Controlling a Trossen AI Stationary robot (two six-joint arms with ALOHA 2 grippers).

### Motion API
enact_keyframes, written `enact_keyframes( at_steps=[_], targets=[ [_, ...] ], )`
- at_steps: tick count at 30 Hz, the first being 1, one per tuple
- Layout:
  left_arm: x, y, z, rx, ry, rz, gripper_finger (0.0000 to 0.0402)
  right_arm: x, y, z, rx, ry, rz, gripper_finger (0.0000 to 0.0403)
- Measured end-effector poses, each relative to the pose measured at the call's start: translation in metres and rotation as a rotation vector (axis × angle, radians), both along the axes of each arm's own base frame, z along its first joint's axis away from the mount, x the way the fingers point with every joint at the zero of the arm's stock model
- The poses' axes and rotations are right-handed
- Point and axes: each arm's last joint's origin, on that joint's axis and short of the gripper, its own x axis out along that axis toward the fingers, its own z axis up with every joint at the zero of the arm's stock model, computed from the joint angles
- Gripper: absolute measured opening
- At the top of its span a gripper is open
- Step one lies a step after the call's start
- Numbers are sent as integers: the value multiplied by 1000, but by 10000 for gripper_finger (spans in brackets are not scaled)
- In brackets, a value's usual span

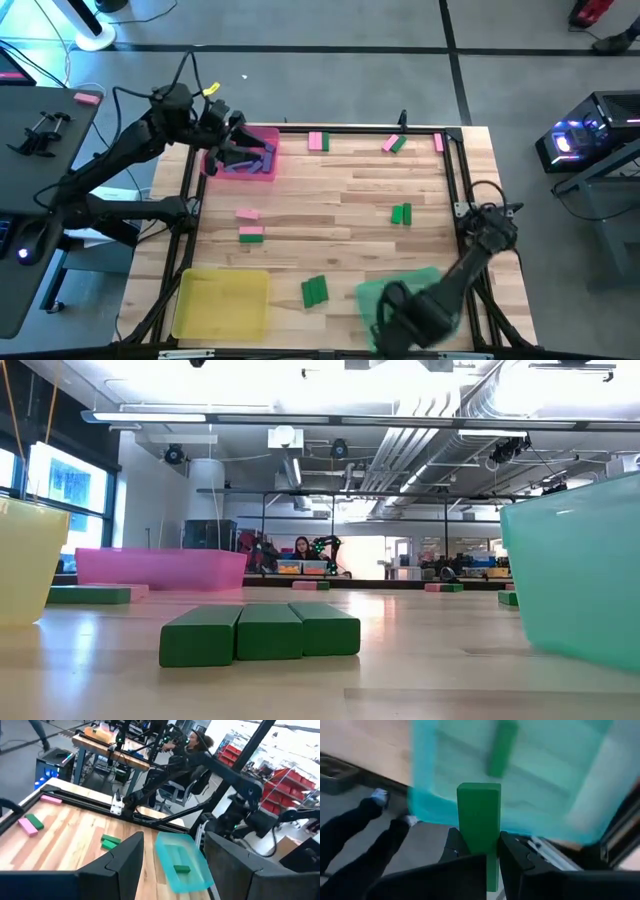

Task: Sort blocks
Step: Put the green block into the light green bin

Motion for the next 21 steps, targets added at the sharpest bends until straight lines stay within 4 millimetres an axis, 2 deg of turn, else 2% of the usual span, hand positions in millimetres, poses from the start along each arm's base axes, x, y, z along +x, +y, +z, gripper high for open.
enact_keyframes(
  at_steps=[4,6,8,11,13,15,18,21],
  targets=[
    [4,1,4,5,-46,-4,194,-16,14,-29,-4,25,-83,1],
    [8,1,9,5,-90,-12,194,-21,13,-47,27,-12,-76,1],
    [11,0,14,6,-135,-24,194,-26,2,-66,49,-50,-78,1],
    [17,-2,19,-1,-196,-48,194,-38,-28,-84,27,-112,-100,1],
    [21,-3,22,-16,-219,-61,194,-46,-46,-87,21,-167,-112,1],
    [23,-4,22,-27,-226,-74,194,-52,-55,-83,70,-232,-103,1],
    [24,-6,22,-34,-224,-82,194,-62,-59,-83,108,-271,-65,10],
    [25,-8,22,-43,-223,-66,194,-70,-57,-91,126,-225,21,47]
  ],
)
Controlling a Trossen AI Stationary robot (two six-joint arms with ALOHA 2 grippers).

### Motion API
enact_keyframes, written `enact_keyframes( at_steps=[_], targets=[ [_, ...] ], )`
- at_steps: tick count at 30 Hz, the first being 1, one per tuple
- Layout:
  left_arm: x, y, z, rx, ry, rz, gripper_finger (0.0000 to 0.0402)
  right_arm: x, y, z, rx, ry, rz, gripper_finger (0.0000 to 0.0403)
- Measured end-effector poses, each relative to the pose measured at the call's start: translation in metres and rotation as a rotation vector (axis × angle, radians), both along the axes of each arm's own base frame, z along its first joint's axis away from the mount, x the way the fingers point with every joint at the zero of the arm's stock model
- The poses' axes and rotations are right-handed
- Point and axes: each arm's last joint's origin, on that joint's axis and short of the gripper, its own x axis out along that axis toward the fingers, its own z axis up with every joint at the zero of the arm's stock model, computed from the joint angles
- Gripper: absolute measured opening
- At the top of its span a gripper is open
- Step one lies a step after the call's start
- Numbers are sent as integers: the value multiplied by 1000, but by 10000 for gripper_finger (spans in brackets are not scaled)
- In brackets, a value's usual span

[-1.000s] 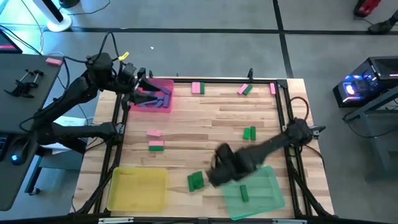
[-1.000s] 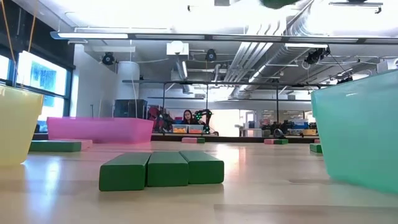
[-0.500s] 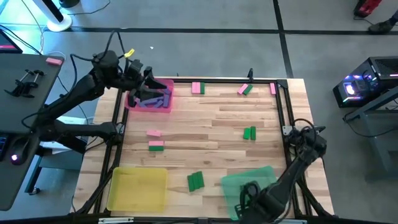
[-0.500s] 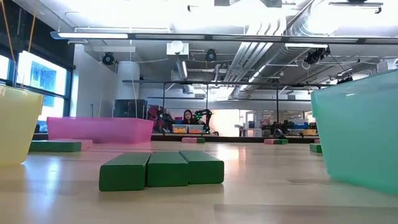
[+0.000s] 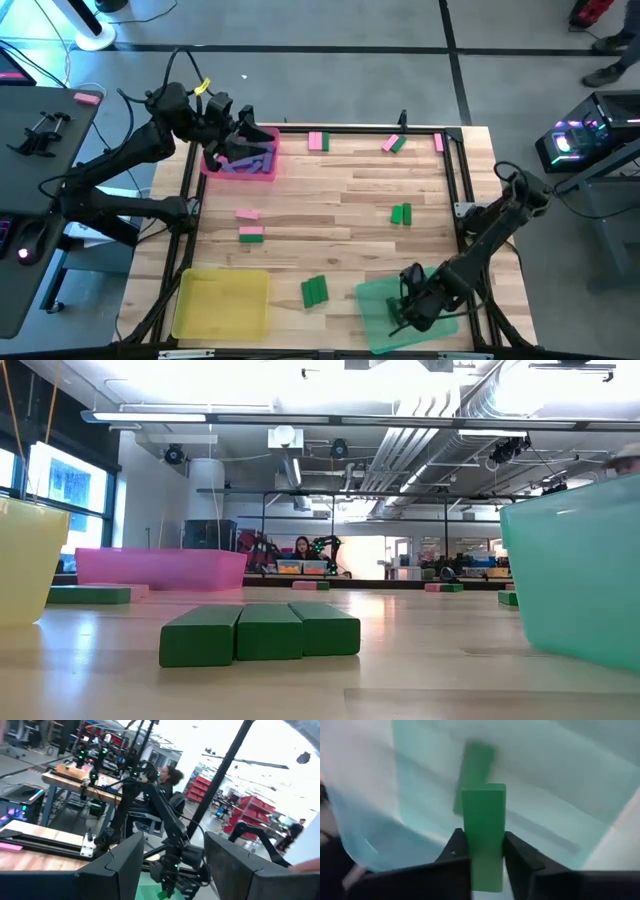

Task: Sort blocks
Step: Put the green block into the light green bin

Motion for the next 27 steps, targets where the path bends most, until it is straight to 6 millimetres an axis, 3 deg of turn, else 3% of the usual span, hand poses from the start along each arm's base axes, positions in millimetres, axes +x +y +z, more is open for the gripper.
enact_keyframes(
  at_steps=[4,8,12,14,18,22,27],
  targets=[
    [1,0,0,-6,-2,49,194,-3,0,-4,13,9,71,125],
    [5,4,-2,-9,4,131,194,2,5,7,60,-15,157,191],
    [16,12,-10,-3,36,200,194,8,10,34,101,-93,214,224],
    [25,20,-17,-19,70,218,194,12,2,56,53,-181,190,227],
    [53,59,-49,-111,203,289,194,29,-48,99,-174,-391,64,221],
    [88,127,-97,-265,416,323,192,39,-116,128,-398,-490,-90,209],
    [132,205,-147,-257,621,334,166,32,-182,153,-526,-543,-175,202]
  ],
)
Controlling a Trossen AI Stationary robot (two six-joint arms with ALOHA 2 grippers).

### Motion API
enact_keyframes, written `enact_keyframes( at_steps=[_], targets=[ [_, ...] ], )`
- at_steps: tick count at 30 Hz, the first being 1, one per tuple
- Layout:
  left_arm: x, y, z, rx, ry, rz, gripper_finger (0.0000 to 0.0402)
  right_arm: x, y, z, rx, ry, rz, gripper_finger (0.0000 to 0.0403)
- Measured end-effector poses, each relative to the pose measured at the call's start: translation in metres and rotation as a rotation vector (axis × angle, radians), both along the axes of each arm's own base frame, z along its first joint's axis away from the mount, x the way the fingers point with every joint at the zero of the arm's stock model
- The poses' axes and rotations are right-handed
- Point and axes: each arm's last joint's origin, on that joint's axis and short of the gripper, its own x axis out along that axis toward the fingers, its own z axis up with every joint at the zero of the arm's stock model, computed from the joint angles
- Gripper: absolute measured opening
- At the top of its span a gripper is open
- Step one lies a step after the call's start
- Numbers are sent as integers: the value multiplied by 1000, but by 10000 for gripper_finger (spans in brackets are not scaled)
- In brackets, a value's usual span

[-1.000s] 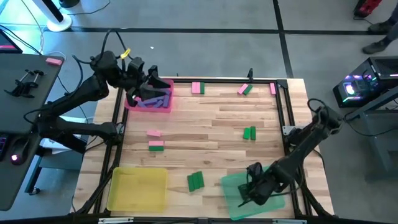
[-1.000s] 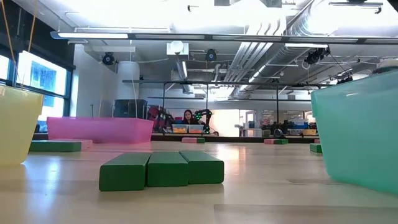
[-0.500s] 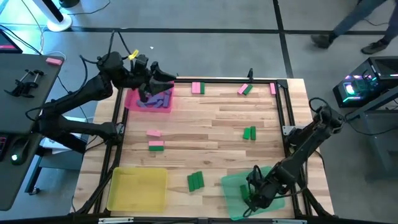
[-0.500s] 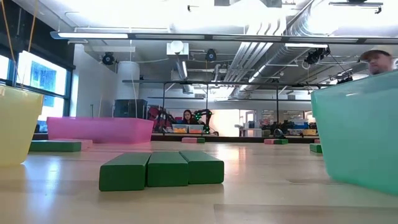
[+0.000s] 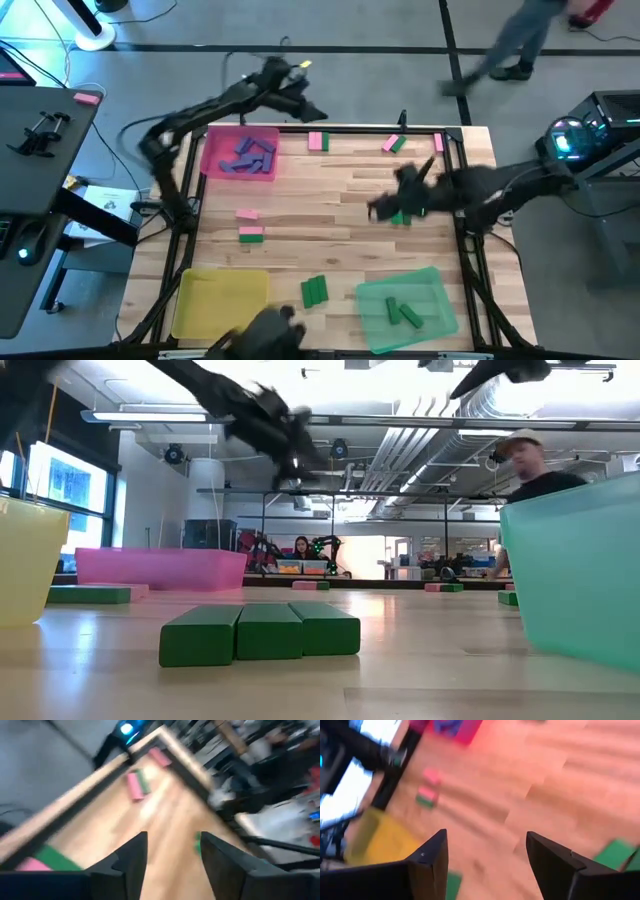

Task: Sort blocks
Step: Put the green block into the light green bin

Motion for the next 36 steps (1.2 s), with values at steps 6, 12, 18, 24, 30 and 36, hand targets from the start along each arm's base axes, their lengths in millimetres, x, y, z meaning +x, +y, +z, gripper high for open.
enact_keyframes(
  at_steps=[6,12,18,24,30,36],
  targets=[
    [31,47,-54,-43,361,29,66,-16,-41,14,-52,-23,-96,201],
    [47,61,-90,-36,536,-25,9,-17,-58,14,-86,15,-79,201],
    [60,52,-127,-60,639,-67,1,-16,-63,12,-92,45,-15,201],
    [82,36,-125,47,616,-88,0,-16,-66,12,-114,61,15,201],
    [86,25,-129,120,713,-108,0,-16,-66,12,-119,64,24,201],
    [83,28,-136,99,730,-126,0,-16,-66,12,-119,64,24,201]
  ],
)
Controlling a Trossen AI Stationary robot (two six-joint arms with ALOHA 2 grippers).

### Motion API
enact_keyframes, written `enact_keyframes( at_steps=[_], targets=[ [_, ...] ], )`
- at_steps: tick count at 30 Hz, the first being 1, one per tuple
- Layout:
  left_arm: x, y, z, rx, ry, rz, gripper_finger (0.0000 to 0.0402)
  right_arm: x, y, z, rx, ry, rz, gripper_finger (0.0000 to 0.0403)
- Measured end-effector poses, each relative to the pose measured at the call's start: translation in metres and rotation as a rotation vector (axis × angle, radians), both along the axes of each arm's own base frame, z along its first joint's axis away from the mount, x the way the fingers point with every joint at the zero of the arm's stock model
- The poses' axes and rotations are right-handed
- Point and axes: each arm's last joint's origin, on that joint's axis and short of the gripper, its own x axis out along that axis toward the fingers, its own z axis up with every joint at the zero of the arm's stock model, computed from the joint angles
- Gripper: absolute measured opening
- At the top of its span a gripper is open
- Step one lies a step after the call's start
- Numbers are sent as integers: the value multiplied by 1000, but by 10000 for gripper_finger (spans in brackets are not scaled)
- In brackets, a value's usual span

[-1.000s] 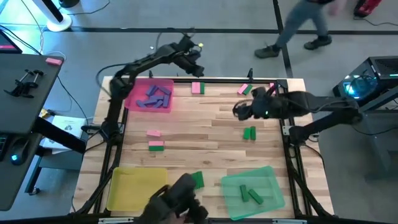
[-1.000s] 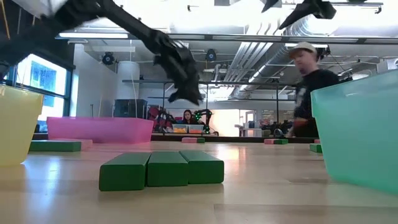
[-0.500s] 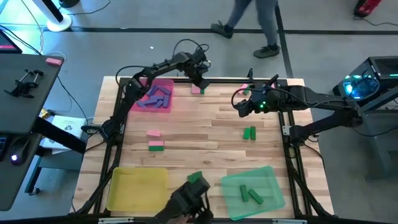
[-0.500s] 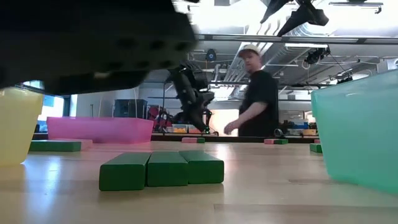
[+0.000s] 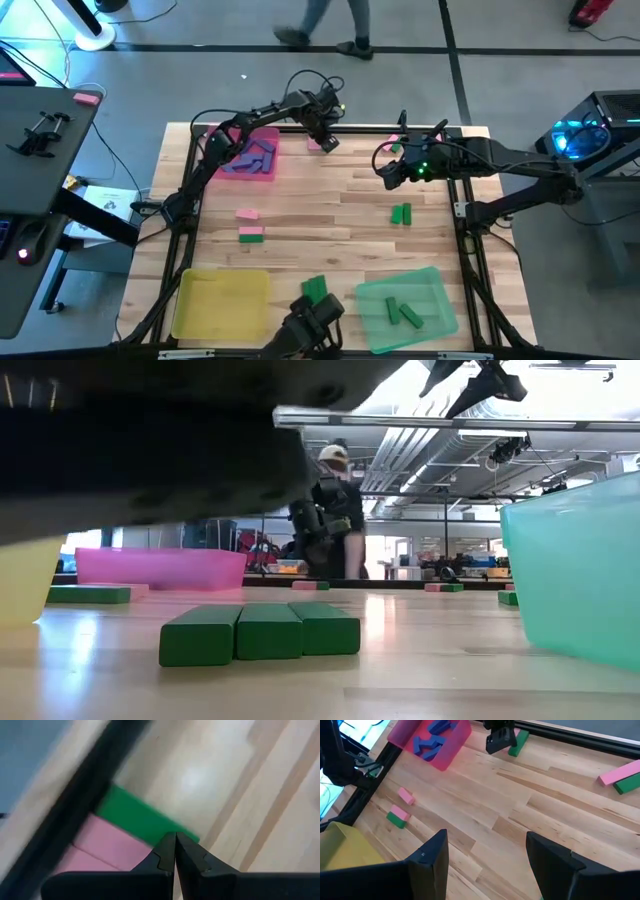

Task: Sort blocks
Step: Put the green block into the light green bin

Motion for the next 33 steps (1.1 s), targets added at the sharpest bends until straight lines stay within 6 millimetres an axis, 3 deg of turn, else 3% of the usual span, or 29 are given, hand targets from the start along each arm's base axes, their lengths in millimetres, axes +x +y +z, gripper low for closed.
enact_keyframes(
  at_steps=[6,11,14,26,30,33],
  targets=[
    [1,-8,-13,-95,29,-68,0,0,0,0,17,-7,-9,201],
    [0,-10,-13,-120,20,-86,0,0,0,0,29,-13,-7,201],
    [-8,-14,-11,-223,15,-166,0,0,1,0,35,-13,-2,201],
    [-19,-52,-11,-373,279,-207,0,0,1,0,18,5,45,201],
    [-9,-67,-9,-360,301,-200,0,0,1,0,2,16,68,201],
    [0,-90,-9,-384,333,-218,0,0,1,0,-7,22,87,201]
  ],
)
